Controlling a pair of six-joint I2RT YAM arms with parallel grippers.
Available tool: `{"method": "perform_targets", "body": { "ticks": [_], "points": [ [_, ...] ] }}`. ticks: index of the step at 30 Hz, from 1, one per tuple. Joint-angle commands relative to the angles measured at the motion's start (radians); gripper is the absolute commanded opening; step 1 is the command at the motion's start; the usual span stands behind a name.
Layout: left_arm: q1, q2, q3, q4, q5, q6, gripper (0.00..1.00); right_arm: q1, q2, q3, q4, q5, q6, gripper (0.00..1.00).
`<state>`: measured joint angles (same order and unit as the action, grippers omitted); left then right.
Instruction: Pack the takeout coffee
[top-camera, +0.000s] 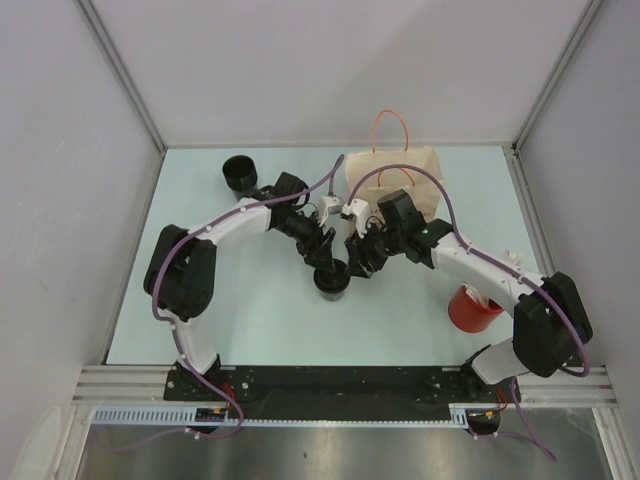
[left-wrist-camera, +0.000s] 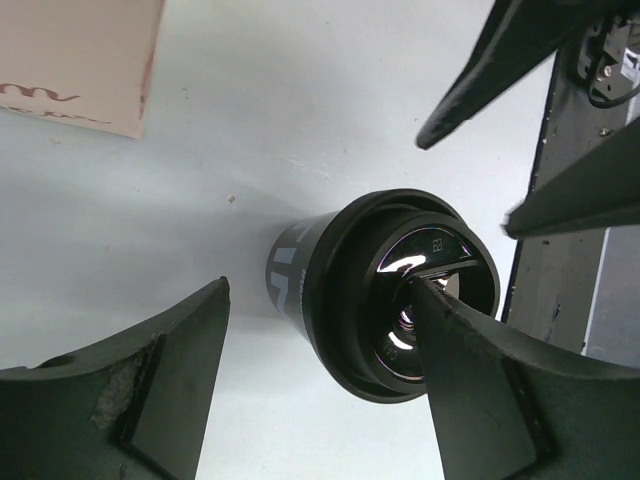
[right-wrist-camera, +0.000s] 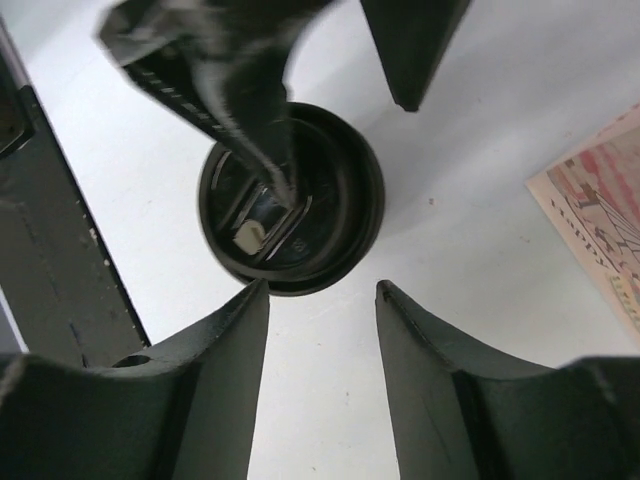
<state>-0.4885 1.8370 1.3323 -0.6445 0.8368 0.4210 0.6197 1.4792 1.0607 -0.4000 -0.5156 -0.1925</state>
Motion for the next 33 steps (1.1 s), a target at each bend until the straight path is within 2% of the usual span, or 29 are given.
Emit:
{"method": "perform_targets", "body": {
  "ticks": [1,10,16,25,30,33],
  "points": [
    [-0.004,0.036,0.025,-0.033,0.022,0.068,0.76,-0.005,-0.079,0.038,-0.037,-0.067,-0.064,0.54],
    [-0.004,0.1,0.071,-0.168,0.093,0.183,0.71,-0.026,-0.132,0.038,-0.137,-0.098,-0.145,0.59],
    [-0.004,0.174,0.149,-0.27,0.127,0.272,0.64,-0.058,-0.168,0.038,-0.164,-0.113,-0.16,0.61],
    [-0.005,0.283,0.297,-0.541,0.185,0.513,0.56,-0.074,-0.183,0.038,-0.178,-0.129,-0.163,0.62],
    [-0.01,0.281,0.28,-0.573,0.186,0.561,0.54,-0.077,-0.184,0.038,-0.18,-0.126,-0.165,0.62],
    [-0.012,0.251,0.24,-0.529,0.177,0.526,0.54,-0.081,-0.184,0.038,-0.18,-0.115,-0.163,0.62]
  ]
}}
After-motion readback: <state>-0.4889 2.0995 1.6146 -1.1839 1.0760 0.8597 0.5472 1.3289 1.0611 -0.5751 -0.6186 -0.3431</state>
